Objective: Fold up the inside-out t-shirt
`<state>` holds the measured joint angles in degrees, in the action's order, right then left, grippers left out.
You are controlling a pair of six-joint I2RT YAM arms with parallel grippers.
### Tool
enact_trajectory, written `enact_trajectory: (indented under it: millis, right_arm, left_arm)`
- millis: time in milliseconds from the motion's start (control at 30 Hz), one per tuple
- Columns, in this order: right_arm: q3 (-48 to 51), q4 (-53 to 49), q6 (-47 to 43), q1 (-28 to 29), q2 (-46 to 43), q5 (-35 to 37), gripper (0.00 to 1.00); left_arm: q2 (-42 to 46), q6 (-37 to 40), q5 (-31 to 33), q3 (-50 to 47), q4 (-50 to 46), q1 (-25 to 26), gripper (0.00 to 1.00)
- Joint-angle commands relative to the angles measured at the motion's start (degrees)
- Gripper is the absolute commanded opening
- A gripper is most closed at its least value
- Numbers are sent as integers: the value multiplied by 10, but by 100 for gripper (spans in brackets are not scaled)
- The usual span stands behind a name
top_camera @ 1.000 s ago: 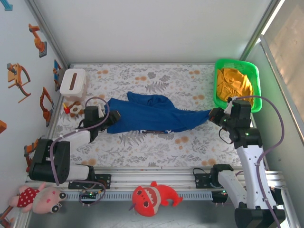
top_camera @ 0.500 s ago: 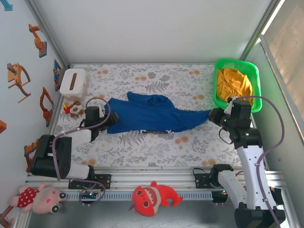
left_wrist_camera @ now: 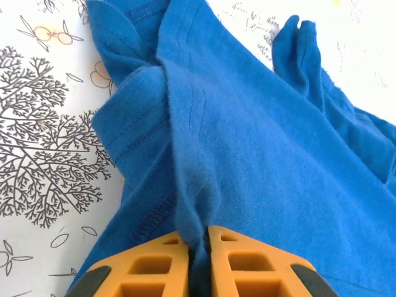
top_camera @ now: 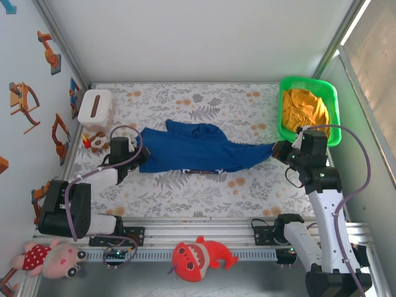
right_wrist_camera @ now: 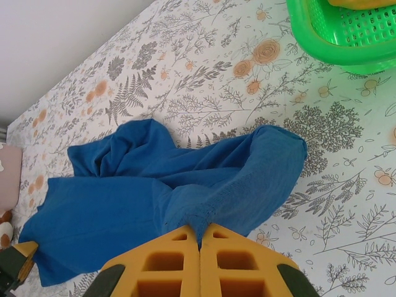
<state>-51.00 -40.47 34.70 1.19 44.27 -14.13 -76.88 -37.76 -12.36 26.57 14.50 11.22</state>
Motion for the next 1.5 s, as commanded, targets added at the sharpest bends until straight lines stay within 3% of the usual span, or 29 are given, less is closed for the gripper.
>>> enact_trajectory:
  millis: [0, 200, 333, 467, 667, 833, 967, 1200, 1467]
  right_arm:
    - [-18, -4, 1, -5, -5, -2, 0]
    - [-23, -4, -1, -4, -3, 0, 0]
    - [-72, -5, -16, -4, 29, 12, 0]
    - [-196, -5, -33, -14, 108, 10, 0]
    - [-444, -17, -9, -57, 224, -57, 0]
    - [-614, -40, 29, -88, 249, -107, 0]
    - [-682, -51, 41, -90, 220, -101, 0]
    - [-702, -77, 43, -90, 198, -111, 0]
    - [-454, -13, 28, -90, 163, -91, 0]
  left_arm:
    - [31, 7, 12, 16, -35, -4, 3]
    - [83, -11, 7, 31, -70, -12, 0]
    - [119, -17, -5, 105, -137, -37, 0]
    - [104, -34, -53, 242, -195, -97, 0]
    - [48, -89, -135, 474, -221, -154, 0]
    - [80, -168, -153, 558, -183, -173, 0]
    - [148, -196, -137, 563, -160, -181, 0]
    - [183, -165, -105, 595, -221, -187, 0]
    - [77, -110, -133, 516, -273, -188, 0]
